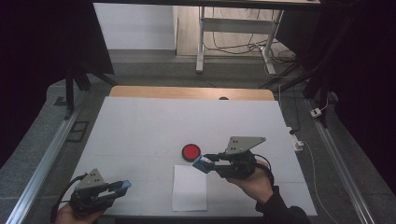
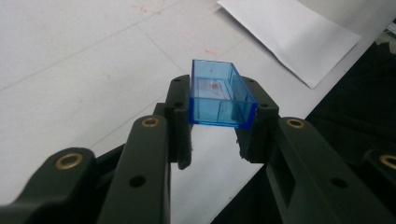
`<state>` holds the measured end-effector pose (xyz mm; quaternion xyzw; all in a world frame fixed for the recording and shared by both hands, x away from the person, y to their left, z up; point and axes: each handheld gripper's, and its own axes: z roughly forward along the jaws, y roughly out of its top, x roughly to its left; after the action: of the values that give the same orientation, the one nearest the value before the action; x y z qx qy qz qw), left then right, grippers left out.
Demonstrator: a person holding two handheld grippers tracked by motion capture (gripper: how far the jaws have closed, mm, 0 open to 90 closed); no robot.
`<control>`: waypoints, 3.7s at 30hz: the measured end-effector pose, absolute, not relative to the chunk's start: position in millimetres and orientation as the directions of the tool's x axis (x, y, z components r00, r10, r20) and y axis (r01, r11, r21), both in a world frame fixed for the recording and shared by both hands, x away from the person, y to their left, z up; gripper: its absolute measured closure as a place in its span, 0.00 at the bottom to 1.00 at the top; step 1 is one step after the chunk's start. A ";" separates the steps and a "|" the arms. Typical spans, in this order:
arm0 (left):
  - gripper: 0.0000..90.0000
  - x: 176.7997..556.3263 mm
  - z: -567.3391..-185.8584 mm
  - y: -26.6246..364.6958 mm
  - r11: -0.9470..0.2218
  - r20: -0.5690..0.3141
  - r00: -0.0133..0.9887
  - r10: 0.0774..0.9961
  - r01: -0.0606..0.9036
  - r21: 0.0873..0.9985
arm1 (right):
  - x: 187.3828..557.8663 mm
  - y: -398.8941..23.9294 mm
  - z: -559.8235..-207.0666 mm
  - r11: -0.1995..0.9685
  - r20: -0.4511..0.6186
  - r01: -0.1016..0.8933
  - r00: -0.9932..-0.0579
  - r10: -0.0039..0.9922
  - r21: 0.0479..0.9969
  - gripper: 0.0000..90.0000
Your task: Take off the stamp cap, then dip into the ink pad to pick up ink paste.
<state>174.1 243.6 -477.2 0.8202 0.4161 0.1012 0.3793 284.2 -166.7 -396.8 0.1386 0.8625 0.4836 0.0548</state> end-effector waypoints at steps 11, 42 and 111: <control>0.76 175.7 -477.8 246.0 -0.350 -0.172 0.635 0.753 0.608 0.712 | 285.5 -166.4 -397.2 0.497 0.044 0.198 -0.952 0.303 0.845 0.78; 0.76 176.2 -478.0 244.9 -0.362 -0.166 0.645 0.746 0.602 0.712 | 326.2 -150.0 -420.6 0.546 0.021 0.259 -0.915 0.404 0.797 0.78; 0.76 176.4 -478.5 244.2 -0.374 -0.169 0.658 0.734 0.599 0.708 | 394.5 -91.1 -482.7 0.646 0.016 0.391 -0.863 0.506 0.655 0.79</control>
<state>176.4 244.2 -478.5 0.8243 0.4041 0.0873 0.3868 394.5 -91.1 -482.7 0.2482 0.9033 0.3395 0.0845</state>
